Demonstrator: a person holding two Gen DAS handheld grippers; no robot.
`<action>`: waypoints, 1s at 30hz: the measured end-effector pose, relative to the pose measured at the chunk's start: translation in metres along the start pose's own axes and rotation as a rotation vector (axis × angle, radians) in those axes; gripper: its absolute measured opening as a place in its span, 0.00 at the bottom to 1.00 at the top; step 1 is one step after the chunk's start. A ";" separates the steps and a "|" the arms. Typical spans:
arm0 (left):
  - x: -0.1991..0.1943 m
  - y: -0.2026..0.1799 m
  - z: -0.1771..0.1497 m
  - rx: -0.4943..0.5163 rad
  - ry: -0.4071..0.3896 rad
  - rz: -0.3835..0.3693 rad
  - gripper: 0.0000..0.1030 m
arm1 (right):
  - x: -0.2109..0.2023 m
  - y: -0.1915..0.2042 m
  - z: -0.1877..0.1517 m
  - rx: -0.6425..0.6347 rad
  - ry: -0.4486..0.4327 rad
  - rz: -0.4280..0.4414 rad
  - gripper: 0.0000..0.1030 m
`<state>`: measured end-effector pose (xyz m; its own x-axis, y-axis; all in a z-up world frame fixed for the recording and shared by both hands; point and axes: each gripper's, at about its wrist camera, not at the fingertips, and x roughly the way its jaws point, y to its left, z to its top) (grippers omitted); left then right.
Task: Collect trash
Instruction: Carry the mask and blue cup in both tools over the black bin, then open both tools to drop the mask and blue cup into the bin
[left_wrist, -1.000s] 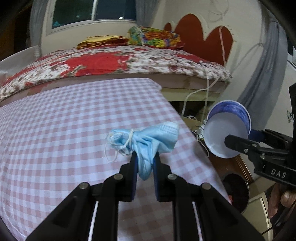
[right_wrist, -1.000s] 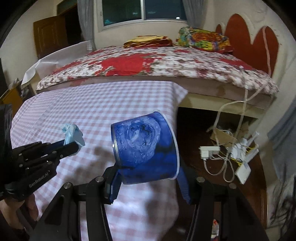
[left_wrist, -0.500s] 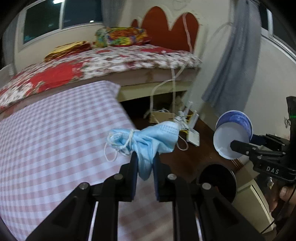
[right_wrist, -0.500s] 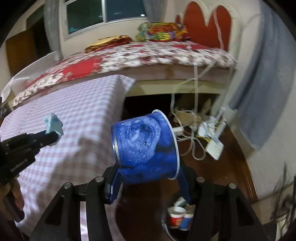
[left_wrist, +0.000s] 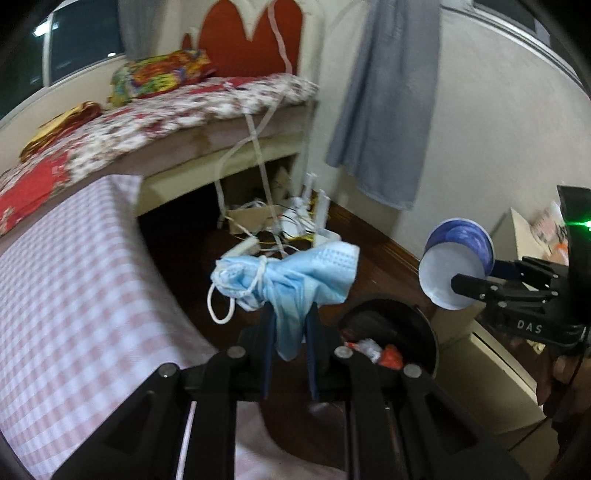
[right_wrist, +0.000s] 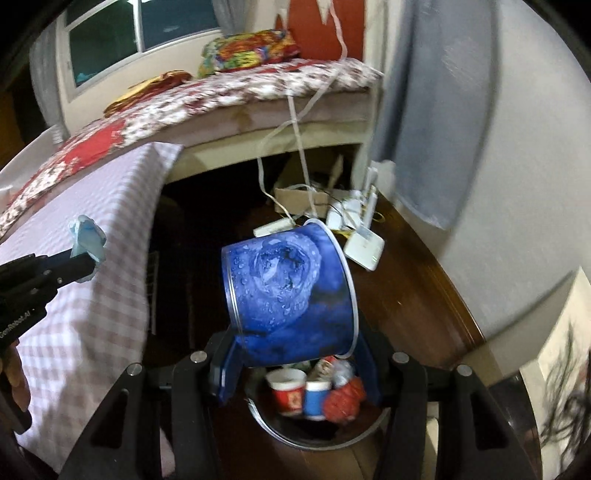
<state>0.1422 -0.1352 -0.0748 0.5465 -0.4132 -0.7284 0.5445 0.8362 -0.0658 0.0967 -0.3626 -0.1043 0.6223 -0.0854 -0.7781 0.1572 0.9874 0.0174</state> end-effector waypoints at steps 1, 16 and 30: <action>0.003 -0.006 -0.001 0.014 0.008 -0.009 0.16 | 0.002 -0.003 -0.002 0.003 0.007 -0.008 0.54; 0.087 -0.078 -0.025 0.111 0.218 -0.147 0.16 | 0.043 -0.046 -0.064 0.010 0.127 -0.023 0.54; 0.163 -0.105 -0.047 0.081 0.421 -0.255 0.16 | 0.103 -0.049 -0.103 -0.098 0.222 0.002 0.54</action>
<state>0.1442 -0.2728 -0.2188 0.0947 -0.4054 -0.9092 0.6839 0.6902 -0.2365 0.0743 -0.4057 -0.2498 0.4368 -0.0630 -0.8973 0.0747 0.9966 -0.0336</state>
